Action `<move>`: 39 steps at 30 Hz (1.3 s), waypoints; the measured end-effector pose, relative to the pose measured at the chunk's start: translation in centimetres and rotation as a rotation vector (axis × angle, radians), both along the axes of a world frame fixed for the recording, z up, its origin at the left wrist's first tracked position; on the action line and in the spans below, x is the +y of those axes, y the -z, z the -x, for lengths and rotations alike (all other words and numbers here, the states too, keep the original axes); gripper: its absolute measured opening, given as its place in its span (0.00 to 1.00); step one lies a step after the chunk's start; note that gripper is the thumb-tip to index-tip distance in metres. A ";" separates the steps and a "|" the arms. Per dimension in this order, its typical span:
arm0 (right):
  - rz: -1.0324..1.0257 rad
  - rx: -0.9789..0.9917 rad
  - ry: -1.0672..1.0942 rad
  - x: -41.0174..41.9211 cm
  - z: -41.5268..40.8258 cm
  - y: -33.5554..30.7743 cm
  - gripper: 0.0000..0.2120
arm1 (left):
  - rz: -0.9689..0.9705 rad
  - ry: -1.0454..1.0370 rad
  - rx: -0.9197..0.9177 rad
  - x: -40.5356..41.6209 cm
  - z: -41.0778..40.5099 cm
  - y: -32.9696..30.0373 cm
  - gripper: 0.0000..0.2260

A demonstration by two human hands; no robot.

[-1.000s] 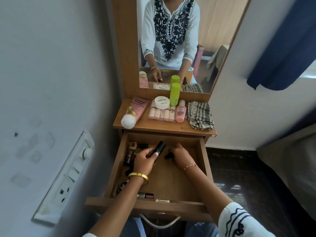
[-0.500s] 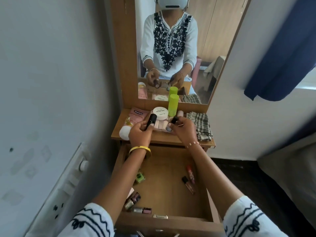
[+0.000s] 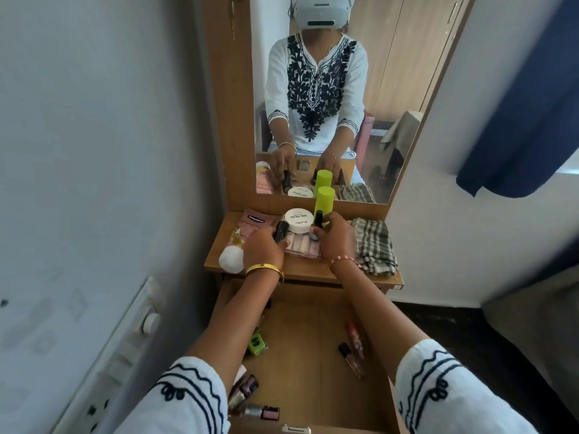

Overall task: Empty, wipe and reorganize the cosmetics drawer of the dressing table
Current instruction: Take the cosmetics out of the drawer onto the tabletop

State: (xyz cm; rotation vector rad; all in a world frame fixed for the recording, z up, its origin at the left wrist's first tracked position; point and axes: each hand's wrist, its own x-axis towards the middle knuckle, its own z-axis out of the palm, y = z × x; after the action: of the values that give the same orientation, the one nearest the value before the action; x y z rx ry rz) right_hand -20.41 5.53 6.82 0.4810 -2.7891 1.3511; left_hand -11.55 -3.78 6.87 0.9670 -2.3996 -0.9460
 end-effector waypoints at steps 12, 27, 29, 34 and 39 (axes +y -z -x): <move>0.073 0.044 0.022 0.4 -0.6 0.4 0.13 | 0.133 0.115 -0.109 0.7 -0.1 0.2 0.16; -0.451 0.457 -0.344 1.8 -2.4 2.3 0.07 | 0.110 0.138 -0.100 0.9 -0.5 0.4 0.21; -0.481 0.453 -0.374 1.8 -2.1 2.2 0.08 | 0.126 0.135 -0.134 0.7 -0.3 0.3 0.23; -0.520 0.469 -0.400 2.1 -1.8 2.2 0.09 | 0.157 0.140 -0.189 0.0 0.5 0.4 0.21; -0.526 0.469 -0.397 2.2 -2.0 2.0 0.10 | 0.166 0.143 -0.144 -0.5 0.8 0.4 0.20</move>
State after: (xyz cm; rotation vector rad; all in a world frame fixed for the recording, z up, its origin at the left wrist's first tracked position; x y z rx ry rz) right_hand -18.46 7.70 4.80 1.2294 -2.6803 0.4003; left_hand -12.32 -4.32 6.43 0.8378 -2.6492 -0.7315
